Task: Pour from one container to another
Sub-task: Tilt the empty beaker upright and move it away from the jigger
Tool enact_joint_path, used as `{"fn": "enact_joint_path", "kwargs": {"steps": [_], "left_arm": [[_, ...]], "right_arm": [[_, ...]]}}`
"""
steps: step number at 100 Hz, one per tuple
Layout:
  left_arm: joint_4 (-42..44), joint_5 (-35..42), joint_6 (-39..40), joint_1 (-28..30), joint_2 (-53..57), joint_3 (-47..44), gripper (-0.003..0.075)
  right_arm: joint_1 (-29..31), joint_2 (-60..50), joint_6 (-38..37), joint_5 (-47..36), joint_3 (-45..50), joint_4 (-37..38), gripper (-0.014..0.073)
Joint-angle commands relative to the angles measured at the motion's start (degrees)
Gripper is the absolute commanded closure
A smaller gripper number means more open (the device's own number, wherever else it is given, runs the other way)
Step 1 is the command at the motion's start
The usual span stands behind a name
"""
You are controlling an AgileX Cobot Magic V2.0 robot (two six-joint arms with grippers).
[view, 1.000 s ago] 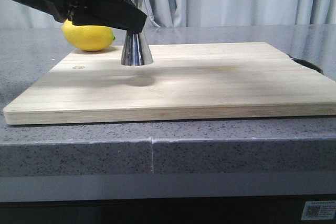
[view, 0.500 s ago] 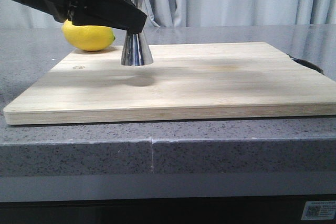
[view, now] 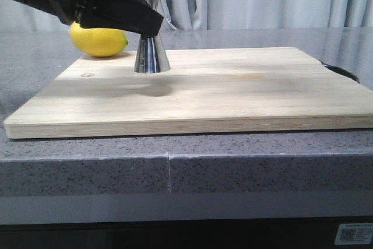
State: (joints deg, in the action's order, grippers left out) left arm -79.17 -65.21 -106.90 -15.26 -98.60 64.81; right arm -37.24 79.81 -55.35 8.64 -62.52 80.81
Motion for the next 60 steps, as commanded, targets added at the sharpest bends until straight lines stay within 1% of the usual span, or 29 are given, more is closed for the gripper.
{"fn": "enact_joint_path", "kwargs": {"steps": [1, 12, 22, 44, 60], "left_arm": [[-4.3, -3.0, 0.7, -0.4, 3.0, 1.8, 0.073], [-4.2, -3.0, 0.8, -0.4, 3.0, 1.8, 0.073], [-4.1, -3.0, 0.8, -0.4, 3.0, 1.8, 0.073], [-3.9, -3.0, 0.8, -0.4, 3.0, 1.8, 0.073], [-3.7, -3.0, 0.9, -0.4, 3.0, 1.8, 0.073]], "right_arm": [[2.8, -2.7, -4.9, -0.7, -2.3, 0.6, 0.0378], [7.5, -3.3, -9.8, -4.9, -2.3, 0.6, 0.0378], [11.6, -3.7, -12.5, -9.1, -2.3, 0.6, 0.0378], [17.5, -4.0, -12.9, -14.9, -1.4, 0.6, 0.0378], [20.3, -4.0, -12.9, -20.3, 2.7, 0.3, 0.0378]]}}
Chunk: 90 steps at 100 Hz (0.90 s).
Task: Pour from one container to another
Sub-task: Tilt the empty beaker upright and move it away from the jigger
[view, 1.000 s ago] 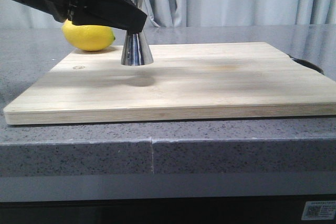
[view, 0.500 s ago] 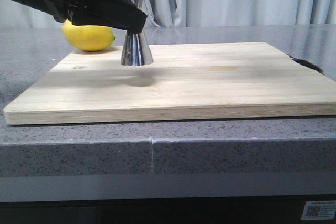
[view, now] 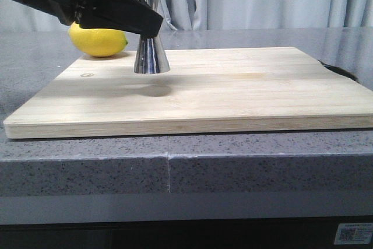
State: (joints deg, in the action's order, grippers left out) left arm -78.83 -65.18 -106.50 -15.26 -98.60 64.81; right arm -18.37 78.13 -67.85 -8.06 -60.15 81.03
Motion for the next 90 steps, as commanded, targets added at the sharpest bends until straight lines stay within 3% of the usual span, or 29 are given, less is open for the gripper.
{"fn": "enact_joint_path", "kwargs": {"steps": [1, 43, 65, 90], "left_arm": [[-4.1, -3.0, 0.5, -0.4, 3.0, 1.8, 0.073], [-3.7, -2.6, 0.5, -0.4, 3.0, 1.8, 0.073], [-3.7, -2.5, 0.5, -0.4, 3.0, 1.8, 0.073], [-3.7, -1.5, 0.5, -0.4, 3.0, 1.8, 0.073]], "right_arm": [[1.5, -2.3, -0.4, -4.0, 0.8, 0.0, 0.0378], [6.9, -2.3, 1.5, -16.1, 9.1, -1.1, 0.0379], [12.0, -1.7, 19.7, -27.1, 14.3, -17.3, 0.0481], [13.4, 3.4, 25.8, -33.6, 15.6, -19.6, 0.048]]}}
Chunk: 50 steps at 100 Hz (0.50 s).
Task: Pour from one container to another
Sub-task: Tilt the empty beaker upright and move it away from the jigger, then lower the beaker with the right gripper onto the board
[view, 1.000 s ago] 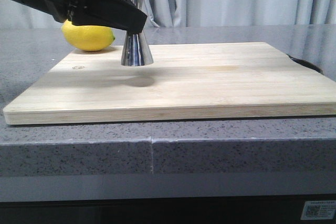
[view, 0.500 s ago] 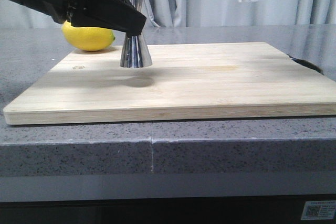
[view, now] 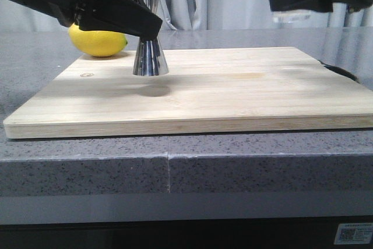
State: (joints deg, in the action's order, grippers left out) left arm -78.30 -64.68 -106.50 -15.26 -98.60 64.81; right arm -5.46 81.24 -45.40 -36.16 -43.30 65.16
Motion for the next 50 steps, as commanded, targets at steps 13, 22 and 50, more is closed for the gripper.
{"fn": "enact_joint_path", "kwargs": {"steps": [13, 22, 50], "left_arm": [[-4.1, -1.7, 0.5, -0.4, 3.0, 1.8, 0.073], [-3.9, -1.5, 0.5, -0.4, 3.0, 1.8, 0.073], [-3.6, -1.2, 0.5, -0.4, 3.0, 1.8, 0.073]], "right_arm": [[0.5, 4.0, 9.1, -8.6, -1.2, -8.6, 0.048], [0.5, 6.3, 12.7, -10.9, -1.2, -11.8, 0.048], [0.5, 12.5, 20.2, -14.3, -1.3, -16.6, 0.048]]}}
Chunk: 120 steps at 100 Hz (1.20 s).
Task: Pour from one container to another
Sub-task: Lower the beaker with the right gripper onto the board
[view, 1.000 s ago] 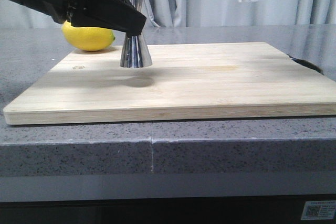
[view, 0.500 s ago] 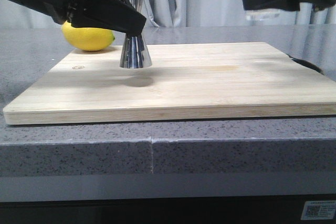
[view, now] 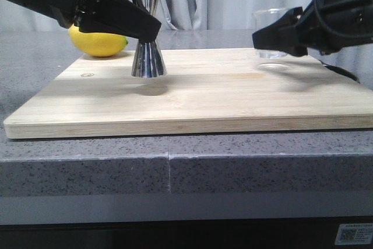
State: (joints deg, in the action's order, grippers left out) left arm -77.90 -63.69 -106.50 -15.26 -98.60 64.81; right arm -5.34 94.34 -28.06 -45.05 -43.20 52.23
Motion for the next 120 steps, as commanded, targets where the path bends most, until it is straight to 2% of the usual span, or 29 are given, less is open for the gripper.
{"fn": "enact_joint_path", "kwargs": {"steps": [1, 38, 120], "left_arm": [[-4.0, -2.2, 0.5, -0.4, 3.0, 1.8, 0.073], [-3.4, -0.9, 0.5, -0.4, 3.0, 1.9, 0.073], [-3.3, -0.8, 0.5, -0.4, 3.0, 1.9, 0.073]], "right_arm": [[0.3, -0.5, 3.0, -5.5, -1.4, -3.7, 0.048], [0.3, 2.4, 9.7, -8.4, -1.5, -9.7, 0.048], [0.3, 5.1, 11.0, -11.2, -1.5, -11.3, 0.048]]}}
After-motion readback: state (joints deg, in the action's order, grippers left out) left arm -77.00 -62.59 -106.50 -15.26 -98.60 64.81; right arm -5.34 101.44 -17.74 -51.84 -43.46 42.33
